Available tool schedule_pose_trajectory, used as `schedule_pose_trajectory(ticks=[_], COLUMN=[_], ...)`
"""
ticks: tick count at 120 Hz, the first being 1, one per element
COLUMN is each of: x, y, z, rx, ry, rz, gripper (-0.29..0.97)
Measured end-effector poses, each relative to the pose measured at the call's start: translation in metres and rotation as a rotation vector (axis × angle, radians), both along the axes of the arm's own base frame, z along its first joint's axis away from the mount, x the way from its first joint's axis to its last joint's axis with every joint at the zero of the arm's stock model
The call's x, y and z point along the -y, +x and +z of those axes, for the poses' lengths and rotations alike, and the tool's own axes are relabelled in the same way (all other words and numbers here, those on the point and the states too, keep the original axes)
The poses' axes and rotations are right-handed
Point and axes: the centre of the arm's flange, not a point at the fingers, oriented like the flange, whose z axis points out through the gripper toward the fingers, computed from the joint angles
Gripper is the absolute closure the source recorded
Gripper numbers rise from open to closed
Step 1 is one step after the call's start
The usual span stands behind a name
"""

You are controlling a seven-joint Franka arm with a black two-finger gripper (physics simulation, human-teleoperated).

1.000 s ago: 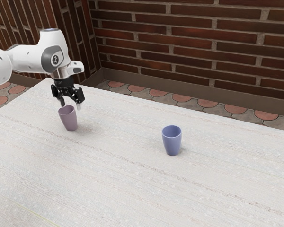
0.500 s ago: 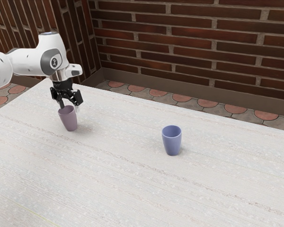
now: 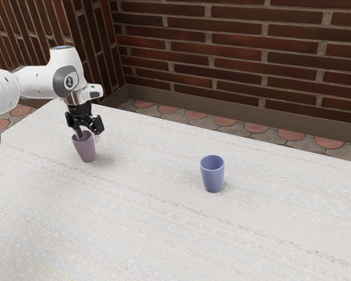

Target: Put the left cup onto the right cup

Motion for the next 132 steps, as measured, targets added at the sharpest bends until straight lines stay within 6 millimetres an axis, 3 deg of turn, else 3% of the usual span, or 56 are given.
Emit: schedule_pose_trajectory(ticks=[80,132], x=[-0.007,-0.012], y=[0.007,0.008], z=[-0.023,-0.022], rx=[-0.010,-0.003], ry=[-0.013,-0.012], rz=[-0.015,-0.030], gripper=[0.13,0.37])
